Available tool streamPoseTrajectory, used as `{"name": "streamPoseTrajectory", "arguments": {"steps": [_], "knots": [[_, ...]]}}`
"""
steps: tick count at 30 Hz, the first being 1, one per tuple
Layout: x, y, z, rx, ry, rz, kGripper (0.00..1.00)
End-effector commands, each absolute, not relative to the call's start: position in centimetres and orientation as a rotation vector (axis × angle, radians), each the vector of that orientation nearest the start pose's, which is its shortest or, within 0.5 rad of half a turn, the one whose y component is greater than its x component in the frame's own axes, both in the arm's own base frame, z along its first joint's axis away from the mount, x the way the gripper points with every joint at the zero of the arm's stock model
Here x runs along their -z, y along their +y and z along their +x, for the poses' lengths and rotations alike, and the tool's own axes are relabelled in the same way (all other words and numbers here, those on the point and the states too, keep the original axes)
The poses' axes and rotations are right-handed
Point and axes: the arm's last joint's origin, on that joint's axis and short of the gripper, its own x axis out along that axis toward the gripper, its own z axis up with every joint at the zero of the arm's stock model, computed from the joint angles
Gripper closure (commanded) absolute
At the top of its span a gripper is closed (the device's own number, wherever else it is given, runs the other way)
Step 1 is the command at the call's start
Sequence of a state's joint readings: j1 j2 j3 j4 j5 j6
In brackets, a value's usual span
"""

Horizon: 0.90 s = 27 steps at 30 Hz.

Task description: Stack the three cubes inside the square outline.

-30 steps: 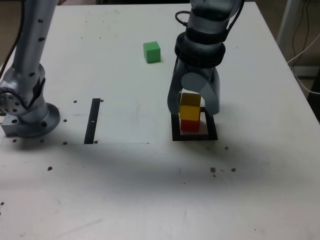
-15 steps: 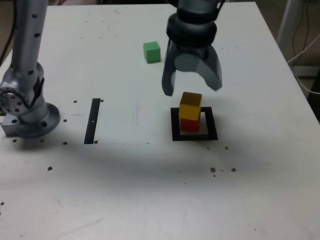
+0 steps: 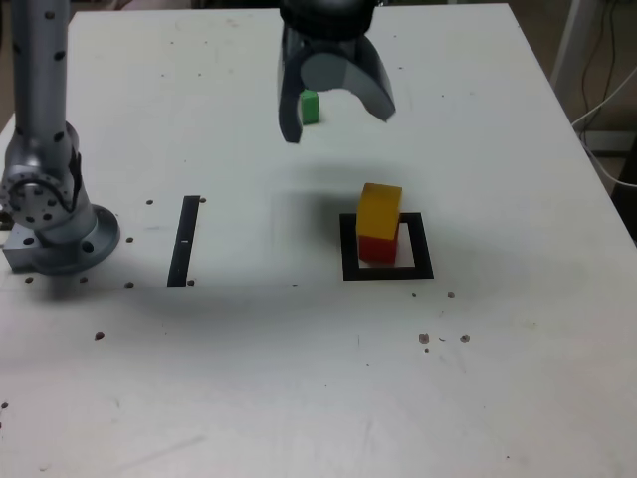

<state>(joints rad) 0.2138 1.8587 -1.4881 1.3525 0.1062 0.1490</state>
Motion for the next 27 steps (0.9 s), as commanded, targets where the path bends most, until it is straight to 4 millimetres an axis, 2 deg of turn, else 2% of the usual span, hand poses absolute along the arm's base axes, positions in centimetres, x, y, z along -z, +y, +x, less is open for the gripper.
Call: {"name": "streamPoseTrajectory", "arguments": {"steps": [1, 7, 17, 27], "knots": [[-29.7, 7.9, 29.1, -0.122, 1.741, 0.001, 0.01], [-29.5, 10.7, 28.3, -0.167, 1.751, -0.040, 0.01], [-28.8, 16.5, 28.1, -0.229, 1.753, -0.116, 0.01], [-26.5, 21.5, 28.2, -0.247, 1.781, -0.185, 0.01]]}}
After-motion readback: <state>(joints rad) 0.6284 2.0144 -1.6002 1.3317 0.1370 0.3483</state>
